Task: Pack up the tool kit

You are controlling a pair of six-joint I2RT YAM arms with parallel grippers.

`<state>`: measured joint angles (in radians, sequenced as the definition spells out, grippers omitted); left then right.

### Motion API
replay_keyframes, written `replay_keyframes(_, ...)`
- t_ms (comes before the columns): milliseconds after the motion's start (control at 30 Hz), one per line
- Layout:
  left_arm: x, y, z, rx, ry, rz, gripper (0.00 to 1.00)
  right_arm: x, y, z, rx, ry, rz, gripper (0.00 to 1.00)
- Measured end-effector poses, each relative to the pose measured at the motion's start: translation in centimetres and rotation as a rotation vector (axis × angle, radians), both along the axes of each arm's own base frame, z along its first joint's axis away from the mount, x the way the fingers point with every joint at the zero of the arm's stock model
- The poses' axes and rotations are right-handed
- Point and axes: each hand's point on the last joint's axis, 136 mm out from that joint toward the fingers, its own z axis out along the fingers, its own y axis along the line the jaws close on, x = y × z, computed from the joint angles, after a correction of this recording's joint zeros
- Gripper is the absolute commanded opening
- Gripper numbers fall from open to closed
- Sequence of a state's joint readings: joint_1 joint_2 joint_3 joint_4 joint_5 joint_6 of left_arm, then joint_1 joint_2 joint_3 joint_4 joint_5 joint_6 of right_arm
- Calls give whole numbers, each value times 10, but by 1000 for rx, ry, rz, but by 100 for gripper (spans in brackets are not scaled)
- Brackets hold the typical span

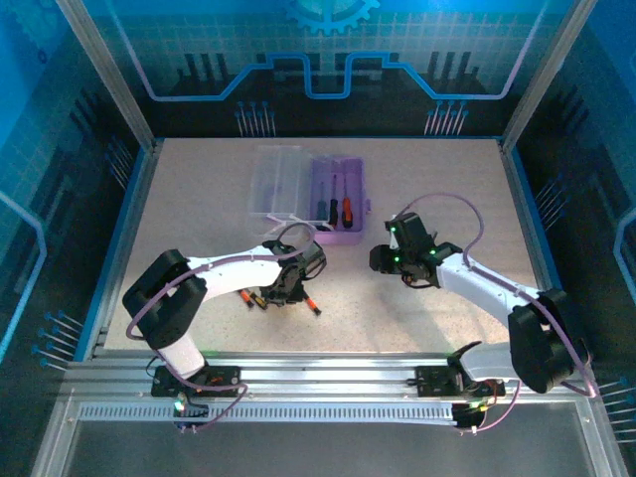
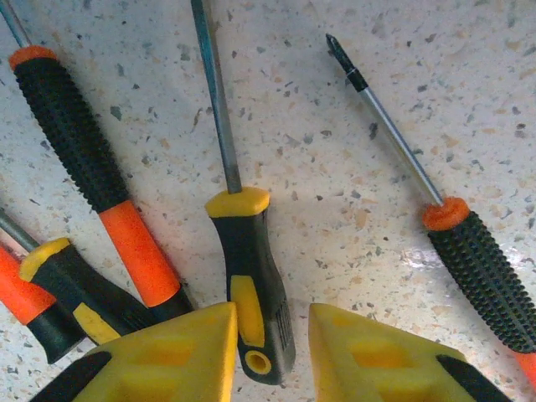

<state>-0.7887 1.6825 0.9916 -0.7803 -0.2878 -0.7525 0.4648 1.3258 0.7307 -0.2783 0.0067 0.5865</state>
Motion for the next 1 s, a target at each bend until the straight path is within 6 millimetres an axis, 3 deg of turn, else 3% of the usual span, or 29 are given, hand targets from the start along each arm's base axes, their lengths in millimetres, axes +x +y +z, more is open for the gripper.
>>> replay_keyframes(467,-6,6,-7,23,18,-2,31,0,0,0,1,-1,-2,36)
replay_keyframes(600,-5,6,-7,20,15,-4,25,0,0,0,5,1,-1,36)
replay_keyframes(767,-4,4,-9,13,7,-15,9,-1,2,0,15,7,1,36)
replay_keyframes(1000,-3,3,-2,-1,-11,-45,6,-1,2,2,32,9,-3,37)
